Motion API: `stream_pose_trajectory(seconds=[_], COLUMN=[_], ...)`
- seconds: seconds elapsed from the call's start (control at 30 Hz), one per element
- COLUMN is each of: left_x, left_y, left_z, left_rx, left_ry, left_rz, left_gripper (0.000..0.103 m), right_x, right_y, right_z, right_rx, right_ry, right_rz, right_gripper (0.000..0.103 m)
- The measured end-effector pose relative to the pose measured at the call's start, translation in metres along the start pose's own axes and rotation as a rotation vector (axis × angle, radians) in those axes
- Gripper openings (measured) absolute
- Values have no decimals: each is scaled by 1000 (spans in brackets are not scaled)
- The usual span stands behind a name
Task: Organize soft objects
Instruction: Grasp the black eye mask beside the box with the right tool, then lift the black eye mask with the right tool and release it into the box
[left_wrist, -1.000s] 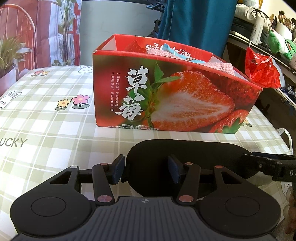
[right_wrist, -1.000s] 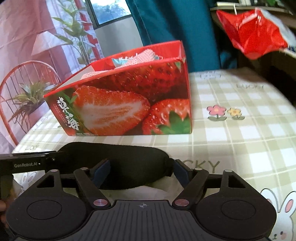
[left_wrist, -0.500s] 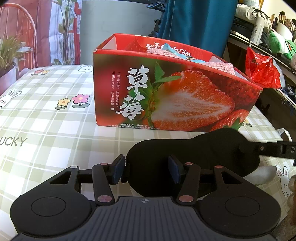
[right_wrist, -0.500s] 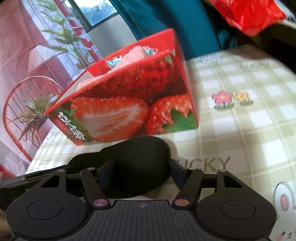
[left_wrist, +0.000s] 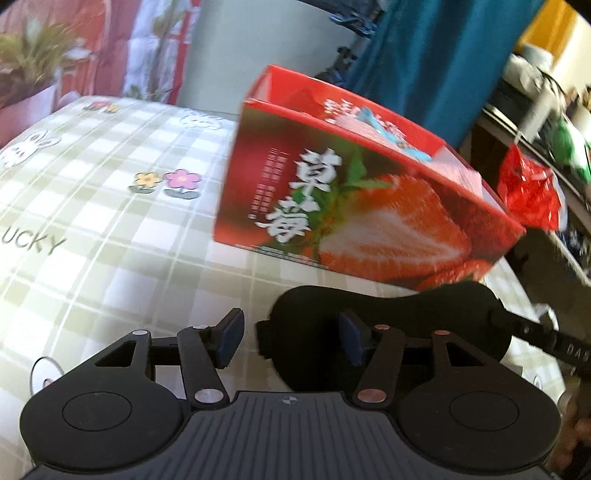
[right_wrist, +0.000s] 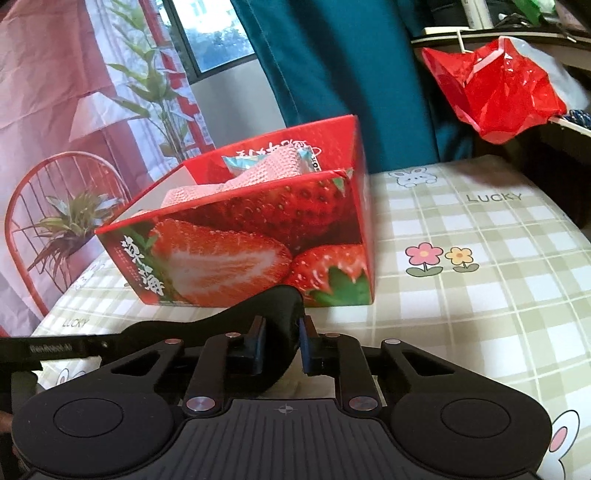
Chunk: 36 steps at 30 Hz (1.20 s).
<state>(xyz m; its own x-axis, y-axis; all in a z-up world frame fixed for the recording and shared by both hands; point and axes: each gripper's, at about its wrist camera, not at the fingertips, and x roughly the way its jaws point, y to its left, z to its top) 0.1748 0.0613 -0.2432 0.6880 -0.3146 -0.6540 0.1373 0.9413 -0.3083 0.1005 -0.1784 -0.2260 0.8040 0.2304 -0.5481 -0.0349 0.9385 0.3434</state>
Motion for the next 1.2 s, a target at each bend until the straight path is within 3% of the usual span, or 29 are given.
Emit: stream_pose_trajectory(seconds=[0.3,0.5,0.87,1.2], left_x=[3,2,-19,-36], left_y=[8,7,-3,-14], left_z=[-3,-6,1,3], left_rx=[-62,-64,20,91], left_ry=[45,32,-73,-139], left_rz=[-54,-65,-22,-54], left_gripper=[59,56,27,15], right_x=[-3,-2,-8,-14], right_y=[2,2,17,25], right_z=[-5,-6,-4,-1], right_rx=[-10,-9,-54,-80], right_ry=[-16,-12,-27,-43], right_rz=[-5,6,65,113], right_gripper=[17,17,17,16])
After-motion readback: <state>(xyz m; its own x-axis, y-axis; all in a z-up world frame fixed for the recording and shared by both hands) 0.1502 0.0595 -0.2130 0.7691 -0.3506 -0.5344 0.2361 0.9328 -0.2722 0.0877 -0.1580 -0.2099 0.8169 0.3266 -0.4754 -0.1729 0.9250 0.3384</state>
